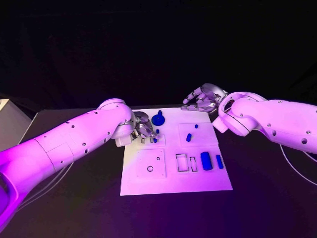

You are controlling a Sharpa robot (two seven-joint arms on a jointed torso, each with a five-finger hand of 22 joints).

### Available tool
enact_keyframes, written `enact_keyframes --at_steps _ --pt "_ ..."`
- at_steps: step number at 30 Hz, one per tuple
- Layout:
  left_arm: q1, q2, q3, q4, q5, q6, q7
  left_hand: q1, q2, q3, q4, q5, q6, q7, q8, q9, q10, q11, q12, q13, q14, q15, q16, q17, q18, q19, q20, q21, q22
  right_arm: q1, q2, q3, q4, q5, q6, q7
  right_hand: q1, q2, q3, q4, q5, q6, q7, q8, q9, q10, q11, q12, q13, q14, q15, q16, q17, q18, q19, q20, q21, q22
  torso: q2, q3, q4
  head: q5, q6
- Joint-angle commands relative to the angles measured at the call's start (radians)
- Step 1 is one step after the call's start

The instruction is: Assemble the parts on the task board

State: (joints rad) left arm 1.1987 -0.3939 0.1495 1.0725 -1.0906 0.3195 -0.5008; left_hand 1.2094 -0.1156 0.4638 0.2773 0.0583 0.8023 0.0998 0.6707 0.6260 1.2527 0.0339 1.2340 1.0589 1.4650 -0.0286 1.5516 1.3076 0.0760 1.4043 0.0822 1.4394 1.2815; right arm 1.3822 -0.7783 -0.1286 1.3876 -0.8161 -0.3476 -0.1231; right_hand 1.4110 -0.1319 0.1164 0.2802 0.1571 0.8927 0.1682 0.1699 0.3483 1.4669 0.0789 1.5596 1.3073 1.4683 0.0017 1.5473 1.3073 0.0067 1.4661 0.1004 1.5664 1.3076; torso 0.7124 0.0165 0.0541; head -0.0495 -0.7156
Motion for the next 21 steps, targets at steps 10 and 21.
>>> enact_keyframes --at_steps 10,21 --pt "0.0 0.004 0.0 -0.003 0.03 0.012 0.003 0.08 -0.01 0.222 -0.086 -0.002 -0.025 -0.007 0.019 0.055 0.002 -0.017 -0.017 -0.005 0.095 -0.013 0.002 0.238 -0.014 -0.002 -0.014 0.004 0.001 -0.001 0.003 0.0 -0.002 -0.009 0.018 0.003 -0.005 -0.002 0.001 0.006 0.005 -0.007 0.0 0.006 0.002 0.087 0.006 -0.002 0.249 0.087 0.003 -0.006 0.201 -0.007 0.105 0.002 0.004 0.263 -0.001 -0.0013 0.0017 0.001 -0.004" --pt "-0.001 -0.005 0.0 0.008 0.096 -0.031 0.005 0.045 -0.025 0.387 -0.189 0.002 -0.038 -0.004 0.062 0.129 0.019 -0.015 -0.018 0.0 0.099 -0.011 0.008 0.246 -0.014 -0.003 -0.011 0.004 0.004 -0.003 0.003 0.0 -0.005 -0.01 0.02 0.002 -0.005 -0.002 0.001 0.006 0.005 -0.007 0.0 0.006 0.002 0.087 0.006 -0.002 0.249 0.087 0.003 -0.006 0.201 -0.007 0.105 0.002 0.004 0.263 -0.001 -0.0012 0.0022 -0.001 -0.003"
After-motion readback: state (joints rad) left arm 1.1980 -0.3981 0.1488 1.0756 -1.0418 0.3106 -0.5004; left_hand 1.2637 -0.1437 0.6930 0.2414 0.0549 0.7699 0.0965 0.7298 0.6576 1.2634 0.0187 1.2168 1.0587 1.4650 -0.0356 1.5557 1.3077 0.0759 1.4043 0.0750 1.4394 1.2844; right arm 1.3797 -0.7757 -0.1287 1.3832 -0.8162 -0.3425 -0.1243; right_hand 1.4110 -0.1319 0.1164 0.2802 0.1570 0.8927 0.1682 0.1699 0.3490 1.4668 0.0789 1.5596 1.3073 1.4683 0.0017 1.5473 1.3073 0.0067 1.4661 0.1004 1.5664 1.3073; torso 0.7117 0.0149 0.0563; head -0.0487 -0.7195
